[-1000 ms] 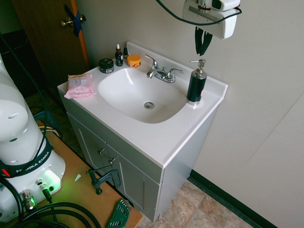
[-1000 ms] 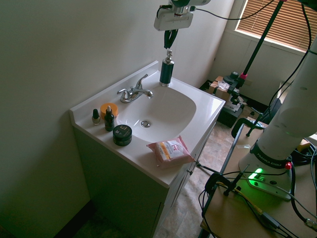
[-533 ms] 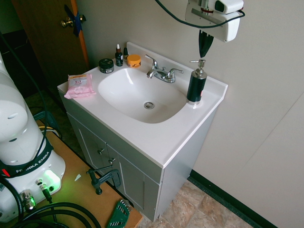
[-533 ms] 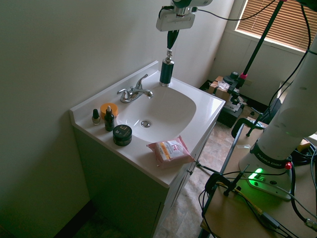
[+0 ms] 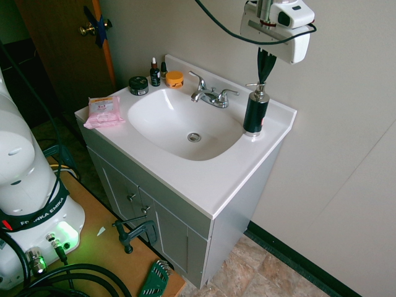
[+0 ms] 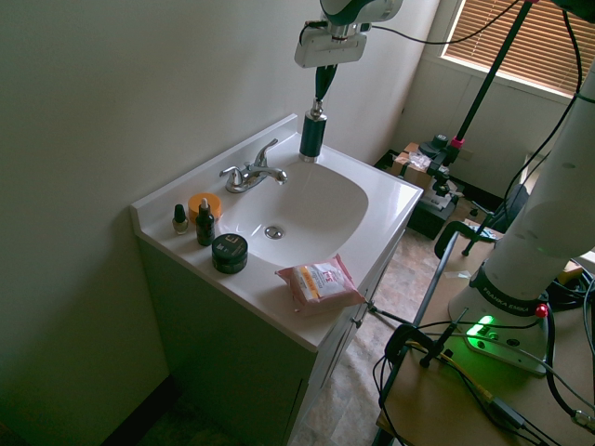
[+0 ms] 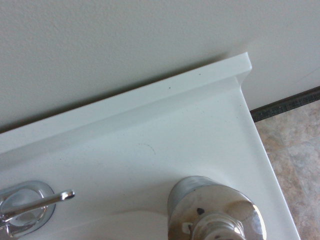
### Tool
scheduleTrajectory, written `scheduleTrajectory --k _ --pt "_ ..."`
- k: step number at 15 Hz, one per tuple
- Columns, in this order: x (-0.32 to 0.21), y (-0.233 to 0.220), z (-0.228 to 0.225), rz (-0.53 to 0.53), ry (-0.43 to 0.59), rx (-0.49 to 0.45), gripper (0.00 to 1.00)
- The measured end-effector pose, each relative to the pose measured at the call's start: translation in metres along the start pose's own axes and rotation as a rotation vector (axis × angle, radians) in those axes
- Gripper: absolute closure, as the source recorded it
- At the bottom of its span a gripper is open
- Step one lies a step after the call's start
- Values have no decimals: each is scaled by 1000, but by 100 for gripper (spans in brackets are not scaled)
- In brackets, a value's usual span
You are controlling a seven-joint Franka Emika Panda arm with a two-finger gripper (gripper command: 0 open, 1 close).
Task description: Sanitize yourself
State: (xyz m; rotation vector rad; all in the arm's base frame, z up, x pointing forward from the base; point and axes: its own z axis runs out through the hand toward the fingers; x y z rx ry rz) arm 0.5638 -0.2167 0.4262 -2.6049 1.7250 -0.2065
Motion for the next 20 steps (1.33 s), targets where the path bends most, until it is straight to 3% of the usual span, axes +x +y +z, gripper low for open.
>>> scheduleTrajectory --k 6,9,10,14,20 --pt "0 -1 -4 -1 4 5 100" --pt "-7 -7 -37 -14 15 40 100" --pt "-14 -10 -50 -28 17 52 0" --pt "-77 -22 -80 -157 -1 81 0" --pt "-147 6 -48 -251 -43 29 0"
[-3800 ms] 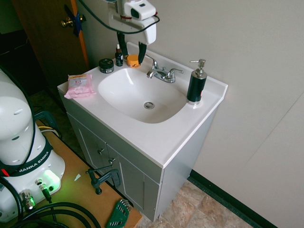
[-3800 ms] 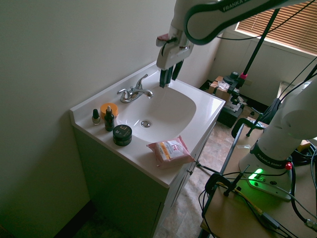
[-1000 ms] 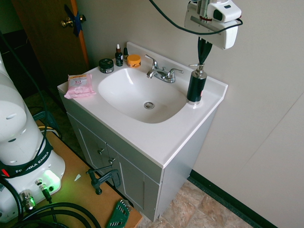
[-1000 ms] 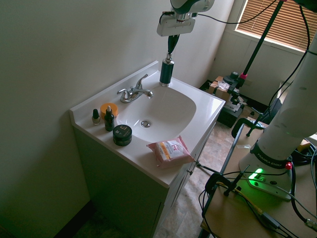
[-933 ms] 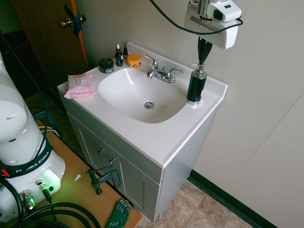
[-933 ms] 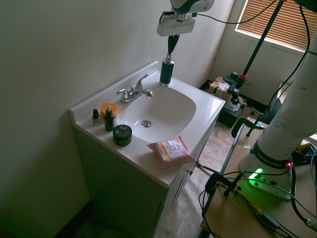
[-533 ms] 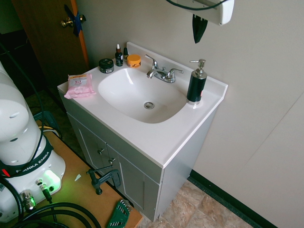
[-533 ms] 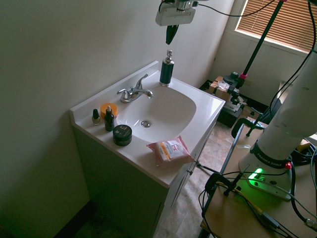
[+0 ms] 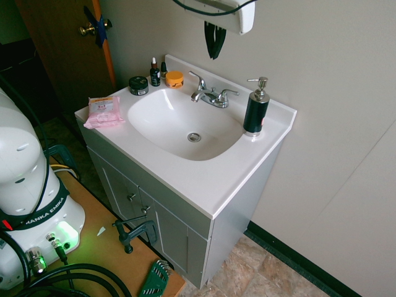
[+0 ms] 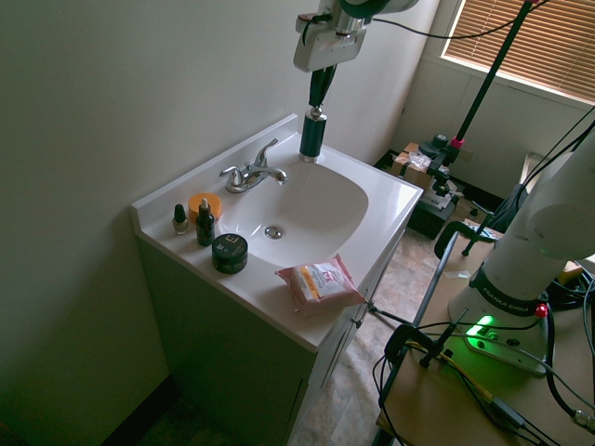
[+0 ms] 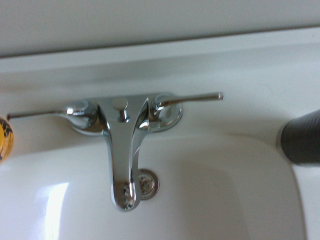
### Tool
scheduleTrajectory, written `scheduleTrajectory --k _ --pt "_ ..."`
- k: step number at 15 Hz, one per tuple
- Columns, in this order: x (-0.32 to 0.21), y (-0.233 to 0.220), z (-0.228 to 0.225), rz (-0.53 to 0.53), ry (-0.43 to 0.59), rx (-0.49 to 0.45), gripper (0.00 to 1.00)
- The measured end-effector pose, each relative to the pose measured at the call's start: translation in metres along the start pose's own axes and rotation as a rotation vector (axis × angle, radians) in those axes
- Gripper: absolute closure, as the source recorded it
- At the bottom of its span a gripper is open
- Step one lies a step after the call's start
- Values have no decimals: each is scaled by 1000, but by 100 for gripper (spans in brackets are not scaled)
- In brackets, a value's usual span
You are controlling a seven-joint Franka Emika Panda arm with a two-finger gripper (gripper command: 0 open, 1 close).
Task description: Sanitize yourself
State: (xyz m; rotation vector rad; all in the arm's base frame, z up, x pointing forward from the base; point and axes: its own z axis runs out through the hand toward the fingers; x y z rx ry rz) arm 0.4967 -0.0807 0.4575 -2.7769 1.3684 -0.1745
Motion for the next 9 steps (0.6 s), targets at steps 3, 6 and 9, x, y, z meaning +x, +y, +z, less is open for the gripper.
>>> scheduleTrajectory --k 3,6,9 --pt "-27 6 24 -39 -8 -24 0" --pt "-44 8 29 -60 -7 -27 0" --pt "-49 10 33 -65 -9 -30 0"
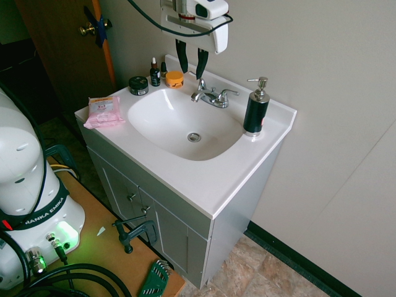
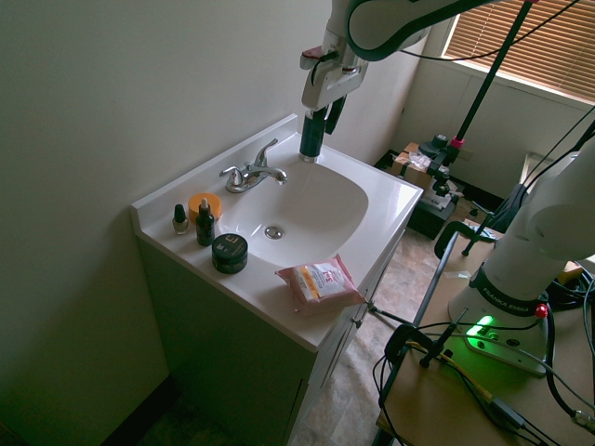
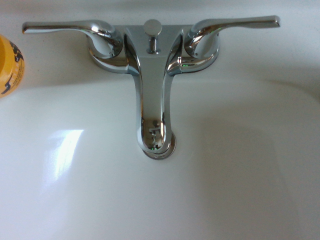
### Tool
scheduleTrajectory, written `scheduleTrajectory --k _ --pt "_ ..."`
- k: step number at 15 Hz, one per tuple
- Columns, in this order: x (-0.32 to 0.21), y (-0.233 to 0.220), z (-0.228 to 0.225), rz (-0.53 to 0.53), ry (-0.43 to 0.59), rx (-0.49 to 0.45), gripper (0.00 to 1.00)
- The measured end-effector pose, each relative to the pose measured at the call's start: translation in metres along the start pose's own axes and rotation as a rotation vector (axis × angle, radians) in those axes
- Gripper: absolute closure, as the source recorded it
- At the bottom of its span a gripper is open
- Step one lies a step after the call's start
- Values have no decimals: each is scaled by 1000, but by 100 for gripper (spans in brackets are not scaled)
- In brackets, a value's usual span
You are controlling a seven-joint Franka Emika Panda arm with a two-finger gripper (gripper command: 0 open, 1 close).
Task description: Sanitize yourself
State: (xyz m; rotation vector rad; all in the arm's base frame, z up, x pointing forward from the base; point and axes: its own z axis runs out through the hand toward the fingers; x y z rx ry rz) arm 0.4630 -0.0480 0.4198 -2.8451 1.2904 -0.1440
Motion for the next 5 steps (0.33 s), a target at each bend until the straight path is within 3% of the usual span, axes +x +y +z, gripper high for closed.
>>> scheduleTrajectory --k 5 --pt "2 3 -5 8 8 7 0"
